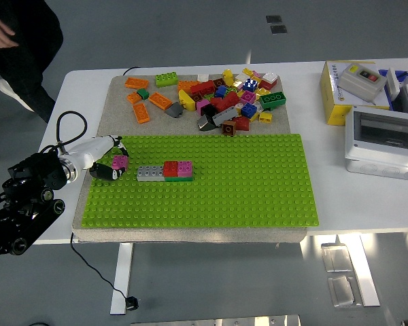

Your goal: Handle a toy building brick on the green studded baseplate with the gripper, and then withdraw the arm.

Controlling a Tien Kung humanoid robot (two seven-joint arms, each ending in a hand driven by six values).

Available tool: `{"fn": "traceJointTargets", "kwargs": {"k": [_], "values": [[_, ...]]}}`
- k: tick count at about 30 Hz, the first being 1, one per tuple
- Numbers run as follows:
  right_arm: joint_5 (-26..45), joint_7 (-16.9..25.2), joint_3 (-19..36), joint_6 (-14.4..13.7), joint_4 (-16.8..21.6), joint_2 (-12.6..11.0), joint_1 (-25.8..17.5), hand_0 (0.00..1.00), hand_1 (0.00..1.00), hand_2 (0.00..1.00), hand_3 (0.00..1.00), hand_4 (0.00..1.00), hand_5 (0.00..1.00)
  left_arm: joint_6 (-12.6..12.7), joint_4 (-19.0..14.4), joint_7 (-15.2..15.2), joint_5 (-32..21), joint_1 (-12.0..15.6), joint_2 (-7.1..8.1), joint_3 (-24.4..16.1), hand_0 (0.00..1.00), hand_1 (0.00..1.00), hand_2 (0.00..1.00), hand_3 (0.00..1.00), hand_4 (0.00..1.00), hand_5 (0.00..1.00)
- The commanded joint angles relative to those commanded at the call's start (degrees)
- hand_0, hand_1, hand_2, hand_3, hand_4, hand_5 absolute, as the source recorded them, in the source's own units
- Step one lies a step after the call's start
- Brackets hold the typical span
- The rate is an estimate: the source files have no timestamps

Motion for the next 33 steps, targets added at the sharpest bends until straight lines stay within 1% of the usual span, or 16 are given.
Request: {"fn": "traceJointTargets", "kwargs": {"k": [9, 11, 12, 17, 18, 23, 24, 29, 30, 33], "values": [[1.1, -0.1, -0.9, -0.1, 0.0, 0.0, 0.0, 0.658, 0.588, 0.605, 0.76, 0.654, 0.998, -1.0, 0.2, 0.3, -1.6, -0.3, 0.49, 0.7, 0.998, 0.998, 0.998, 0.651, 0.598, 0.138], [1.2, -0.1, -1.1, 0.0, 0.0, -0.1, -0.1, 0.658, 0.588, 0.605, 0.76, 0.654, 0.998, -1.2, 0.3, 0.4, -1.9, -0.2, 0.52, 0.9, 0.998, 0.998, 0.998, 0.651, 0.598, 0.138], [1.2, -0.1, -1.1, 0.0, 0.0, -0.1, -0.1, 0.659, 0.591, 0.604, 0.76, 0.653, 0.998, -1.3, 0.3, 0.4, -2.0, -0.2, 0.52, 1.0, 0.998, 0.998, 0.998, 0.669, 0.605, 0.137], [0.6, -0.2, -0.8, 0.1, 0.0, -0.1, -0.1, 0.659, 0.591, 0.604, 0.76, 0.653, 0.998, -1.7, 0.3, 0.6, -2.5, -0.2, 0.52, 1.1, 0.998, 0.998, 0.998, 0.669, 0.605, 0.137], [0.6, -0.3, -0.8, 0.1, 0.0, -0.1, -0.1, 0.659, 0.589, 0.603, 0.759, 0.654, 0.998, -1.8, 0.2, 0.6, -2.5, -0.2, 0.53, 1.1, 0.998, 0.998, 0.998, 0.738, 0.608, 0.127], [0.8, -0.2, -0.8, 0.1, 0.0, -0.1, 0.0, 0.659, 0.589, 0.603, 0.759, 0.654, 0.998, -2.1, -0.1, 0.6, -2.7, -0.5, 0.59, 0.9, 0.998, 0.998, 0.998, 0.738, 0.608, 0.127], [0.8, -0.2, -0.8, 0.1, 0.0, -0.1, 0.0, 0.659, 0.579, 0.601, 0.758, 0.651, 0.998, -2.2, -0.1, 0.6, -2.8, -0.5, 0.6, 0.8, 0.998, 0.998, 0.998, 0.774, 0.622, 0.134], [0.6, -0.3, -0.6, 0.1, 0.0, -0.1, 0.0, 0.659, 0.579, 0.601, 0.758, 0.651, 0.998, -2.3, -0.3, 0.6, -3.1, -0.8, 0.67, 0.5, 0.998, 0.998, 0.998, 0.774, 0.622, 0.134], [0.6, -0.3, -0.5, 0.1, 0.0, -0.1, 0.0, 0.659, 0.564, 0.599, 0.758, 0.649, 0.998, -2.3, -0.3, 0.6, -3.1, -0.9, 0.69, 0.4, 0.998, 0.998, 0.998, 0.808, 0.635, 0.141], [0.5, -0.3, -0.4, 0.1, 0.0, -0.1, 0.1, 0.659, 0.564, 0.599, 0.758, 0.649, 0.998, -2.4, -0.2, 0.6, -3.3, -1.0, 0.74, 0.3, 0.998, 0.998, 0.998, 0.808, 0.635, 0.141]]}}
